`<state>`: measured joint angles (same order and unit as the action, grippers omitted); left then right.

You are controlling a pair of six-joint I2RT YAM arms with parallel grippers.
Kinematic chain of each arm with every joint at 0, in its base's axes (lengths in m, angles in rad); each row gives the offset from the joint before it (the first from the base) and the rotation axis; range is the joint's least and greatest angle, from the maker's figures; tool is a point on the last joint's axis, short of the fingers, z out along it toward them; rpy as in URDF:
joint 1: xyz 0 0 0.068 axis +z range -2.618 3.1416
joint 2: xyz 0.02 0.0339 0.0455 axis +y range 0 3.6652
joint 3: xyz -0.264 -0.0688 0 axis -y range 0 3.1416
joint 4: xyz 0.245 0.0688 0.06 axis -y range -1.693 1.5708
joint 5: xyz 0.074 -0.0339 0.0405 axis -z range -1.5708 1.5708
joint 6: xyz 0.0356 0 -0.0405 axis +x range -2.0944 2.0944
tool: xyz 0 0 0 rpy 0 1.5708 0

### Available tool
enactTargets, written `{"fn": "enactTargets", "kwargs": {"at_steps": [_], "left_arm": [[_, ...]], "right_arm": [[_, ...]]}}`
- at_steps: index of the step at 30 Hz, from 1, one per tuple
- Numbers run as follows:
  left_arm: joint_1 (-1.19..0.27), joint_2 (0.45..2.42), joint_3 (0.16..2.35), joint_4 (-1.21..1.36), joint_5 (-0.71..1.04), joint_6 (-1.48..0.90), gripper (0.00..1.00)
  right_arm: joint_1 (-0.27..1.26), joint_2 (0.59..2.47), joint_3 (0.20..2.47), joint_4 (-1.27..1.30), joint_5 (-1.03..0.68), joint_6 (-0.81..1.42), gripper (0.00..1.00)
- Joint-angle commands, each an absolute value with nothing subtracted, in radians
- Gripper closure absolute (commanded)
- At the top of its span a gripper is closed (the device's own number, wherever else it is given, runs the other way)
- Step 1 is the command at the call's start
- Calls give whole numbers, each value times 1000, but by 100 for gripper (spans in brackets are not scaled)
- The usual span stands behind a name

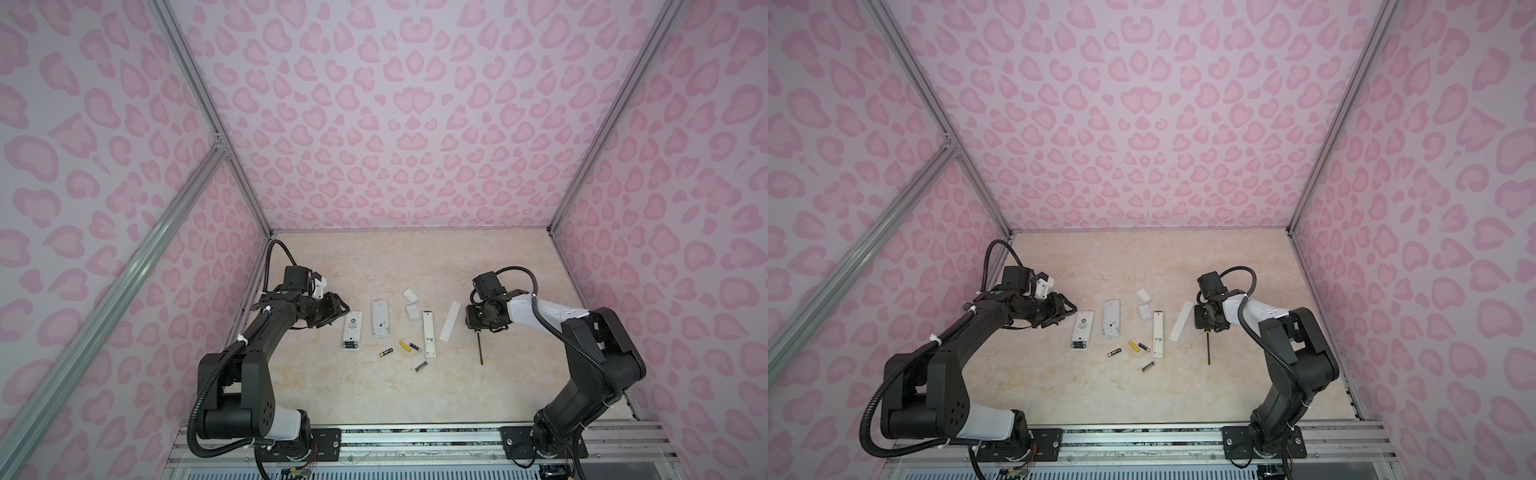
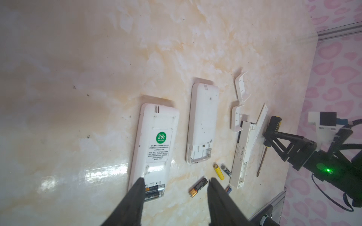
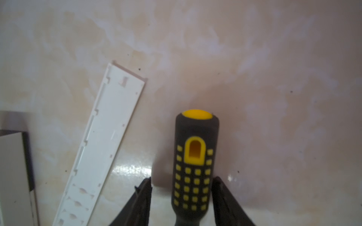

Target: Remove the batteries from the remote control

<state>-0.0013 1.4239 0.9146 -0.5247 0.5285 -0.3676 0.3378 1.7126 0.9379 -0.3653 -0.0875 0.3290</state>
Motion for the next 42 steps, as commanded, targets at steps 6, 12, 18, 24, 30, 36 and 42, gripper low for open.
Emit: {"fn": "enactTargets", "kwargs": {"at_steps": [6, 12, 18, 24, 30, 36, 42], "left_arm": [[-64, 1270, 847, -492, 536, -409, 51], [-118, 1170, 836, -473, 534, -415, 53], [-239, 1063, 836, -393, 485, -428, 53], [-424, 980, 804, -221, 410, -460, 50], [-667, 963, 740, 26, 280, -400, 40], [-805, 1100, 807, 72, 194, -415, 39], [-876, 1215, 869, 131, 184, -420, 40]], "right_arm": [[335, 1751, 925, -372, -123, 356, 87], [332, 1656, 885, -331, -126, 396, 98], [337, 1453, 850, -265, -155, 455, 100], [380, 1256, 839, -146, -257, 475, 100], [462, 1180, 875, -7, -355, 503, 100], [546, 1166, 945, 17, -289, 568, 100], [598, 1163, 951, 19, -183, 702, 100]]}}
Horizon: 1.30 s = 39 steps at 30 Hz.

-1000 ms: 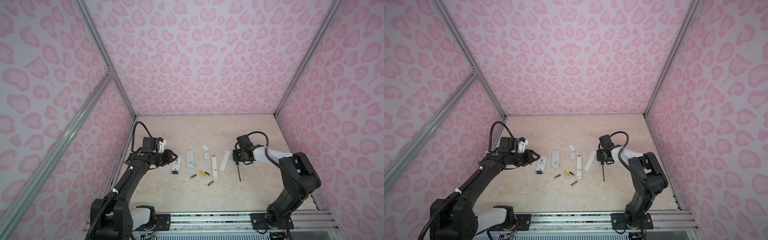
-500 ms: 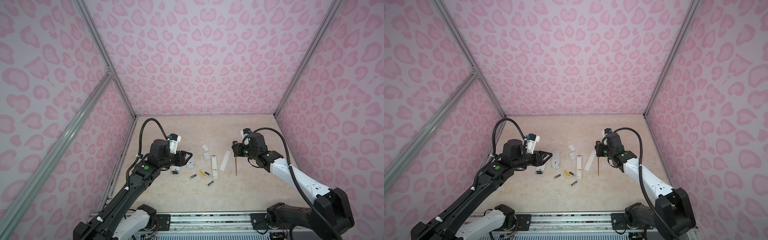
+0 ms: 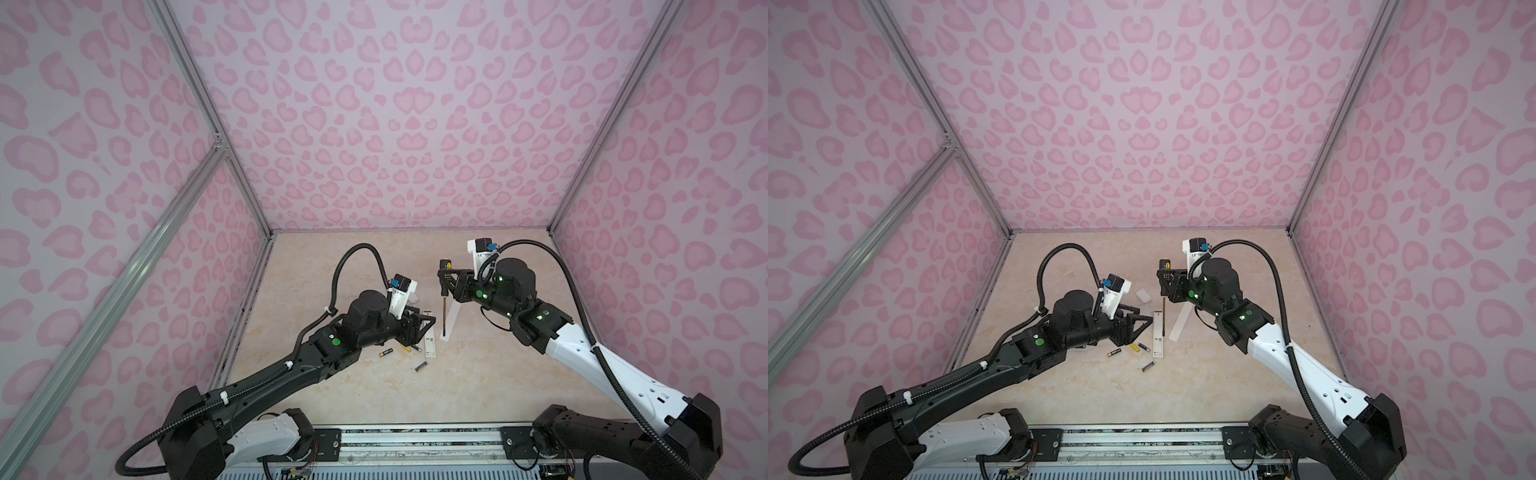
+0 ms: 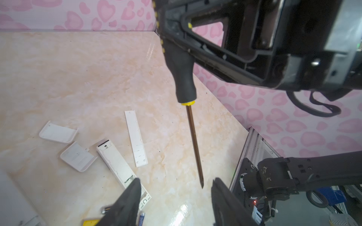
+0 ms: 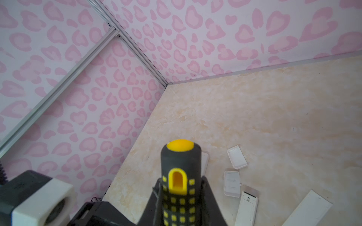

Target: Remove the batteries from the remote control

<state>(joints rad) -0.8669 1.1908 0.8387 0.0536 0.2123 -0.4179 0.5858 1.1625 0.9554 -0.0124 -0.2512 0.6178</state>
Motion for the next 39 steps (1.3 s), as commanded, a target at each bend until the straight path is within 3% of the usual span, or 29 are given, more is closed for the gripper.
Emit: {"fn": "enactTargets", "kwargs": {"at_steps": [1, 8, 10, 12, 14, 15, 16, 19, 25, 30, 36, 38, 39], "left_arm": [[-882, 1231, 880, 126, 178, -415, 40], [-893, 1334, 925, 135, 212, -415, 41], [-893, 1375, 952, 131, 241, -418, 46], [-893, 1399, 972, 127, 256, -421, 60], [-893, 1401, 974, 132, 256, -421, 86], [-894, 1396, 973, 135, 257, -417, 94], [-893, 1389, 972, 131, 256, -406, 96], [-891, 1368, 980, 86, 265, -359, 96], [-885, 1345, 975, 59, 308, -305, 96], [-884, 1354, 982, 45, 289, -310, 96], [-865, 1350, 977, 35, 264, -335, 96], [-858, 1346, 968, 38, 267, -340, 96], [-855, 1346, 964, 37, 270, -341, 96]], "right_arm": [[602, 1163, 953, 14, -175, 716, 100], [604, 1154, 954, 26, -168, 751, 100], [604, 1147, 945, 44, -172, 760, 100], [604, 1138, 931, 63, -173, 769, 100], [604, 1131, 920, 72, -172, 771, 100], [602, 1128, 920, 72, -176, 767, 100], [597, 1128, 920, 71, -188, 760, 96], [561, 1133, 933, 30, -243, 736, 65], [488, 1185, 934, 45, -422, 761, 54], [489, 1233, 929, 128, -513, 814, 61], [515, 1236, 941, 117, -529, 803, 58], [516, 1223, 933, 106, -516, 785, 72], [517, 1215, 927, 98, -505, 778, 85]]}}
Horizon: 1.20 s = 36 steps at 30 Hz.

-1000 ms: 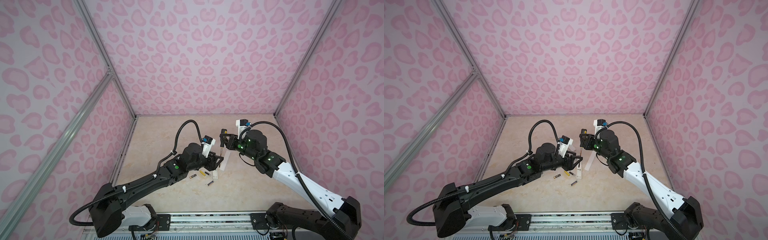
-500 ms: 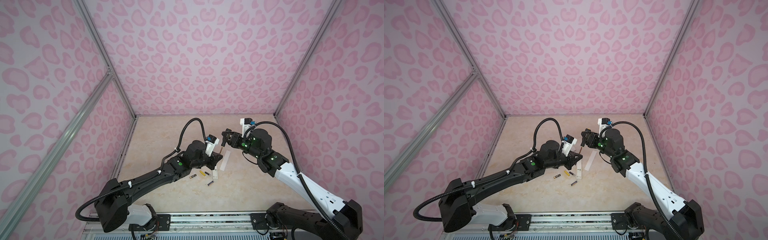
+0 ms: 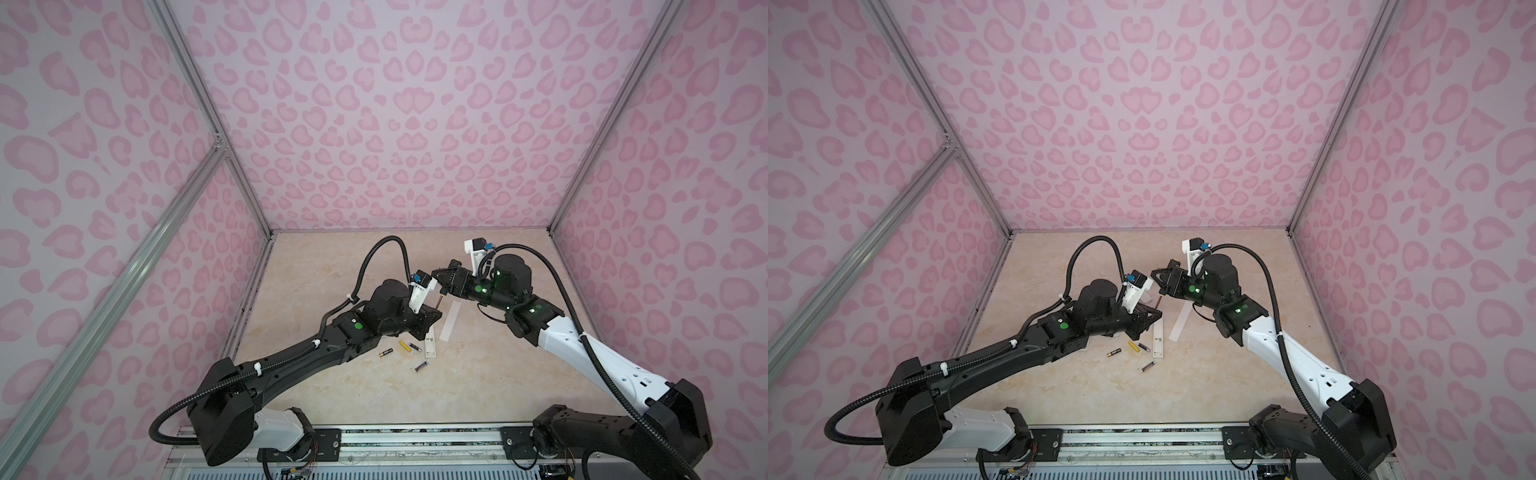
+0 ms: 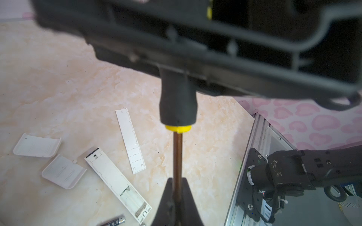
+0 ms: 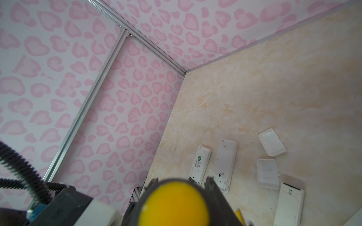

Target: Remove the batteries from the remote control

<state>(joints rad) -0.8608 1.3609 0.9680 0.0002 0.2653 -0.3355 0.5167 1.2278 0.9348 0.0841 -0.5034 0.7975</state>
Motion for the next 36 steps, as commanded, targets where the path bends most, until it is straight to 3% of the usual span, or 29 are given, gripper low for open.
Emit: {"fn": "enactTargets", "kwargs": {"at_steps": [1, 4, 8, 11, 17, 22, 25, 36], "left_arm": [[-854, 1342, 960, 35, 270, -342, 96], [-854, 1328, 948, 23, 232, -348, 90], [-852, 1269, 901, -10, 115, -371, 51], [-818, 1189, 844, -64, 7, -443, 39], [-502, 1103, 708, -298, 79, -615, 38], [-166, 1096, 584, -324, 276, -643, 38], [-36, 1133, 552, -272, 391, -637, 40], [10, 1501, 599, -100, 515, -626, 42]], "right_arm": [[517, 1207, 918, 93, -494, 772, 97], [517, 1186, 899, 89, -463, 759, 100], [528, 1172, 909, 64, -408, 720, 100], [551, 1161, 944, -8, -306, 646, 100], [615, 1181, 964, -35, -178, 556, 100], [687, 1272, 1016, -70, -169, 495, 100], [695, 1305, 1018, -58, -176, 494, 100], [678, 1375, 1020, -41, -194, 485, 100]]}}
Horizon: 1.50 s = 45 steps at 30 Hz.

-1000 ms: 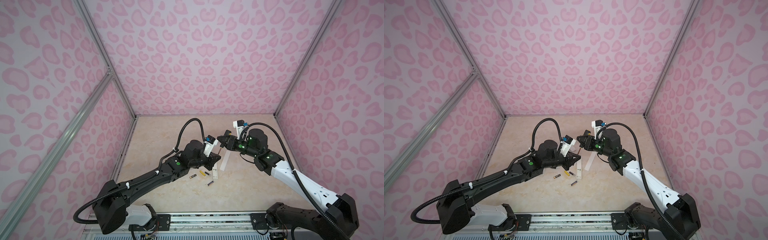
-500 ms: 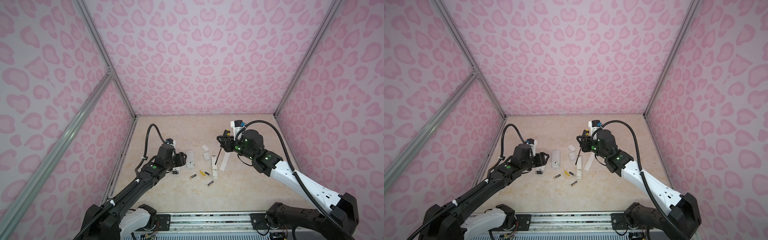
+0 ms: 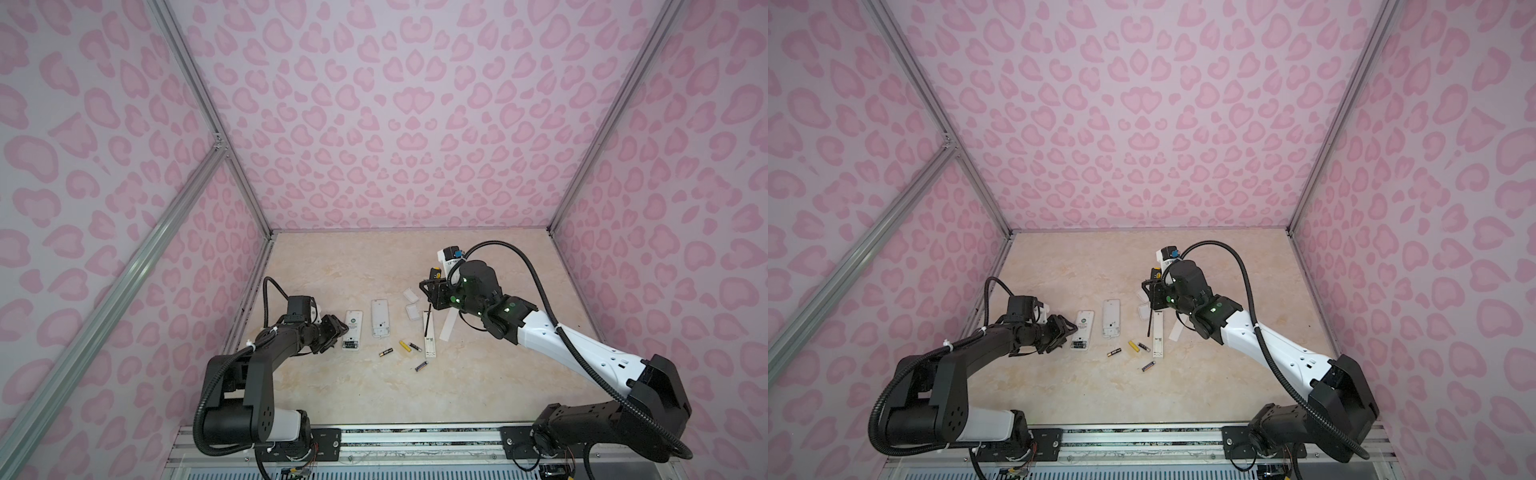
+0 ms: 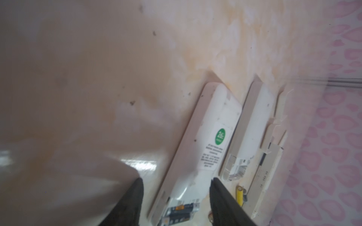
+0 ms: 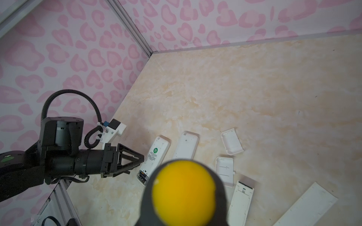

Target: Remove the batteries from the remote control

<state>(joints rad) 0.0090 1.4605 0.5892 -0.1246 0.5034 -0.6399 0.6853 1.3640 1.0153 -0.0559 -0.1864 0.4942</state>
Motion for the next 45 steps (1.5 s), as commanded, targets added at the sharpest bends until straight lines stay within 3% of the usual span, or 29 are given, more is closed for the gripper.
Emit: {"fn": "enactTargets", "kwargs": {"at_steps": [1, 10, 35, 45], "left_arm": [[10, 1510, 602, -99, 519, -622, 42], [-29, 1521, 591, -56, 613, -676, 48], [-215, 1652, 716, 29, 583, -743, 53], [-215, 1694, 778, 2, 527, -667, 42]], "right_arm": [[676, 1376, 1018, -43, -195, 484, 100], [659, 1417, 1022, -21, -200, 480, 100], [740, 1607, 1086, 163, -268, 393, 100], [778, 1693, 1116, 225, -269, 356, 100]]}}
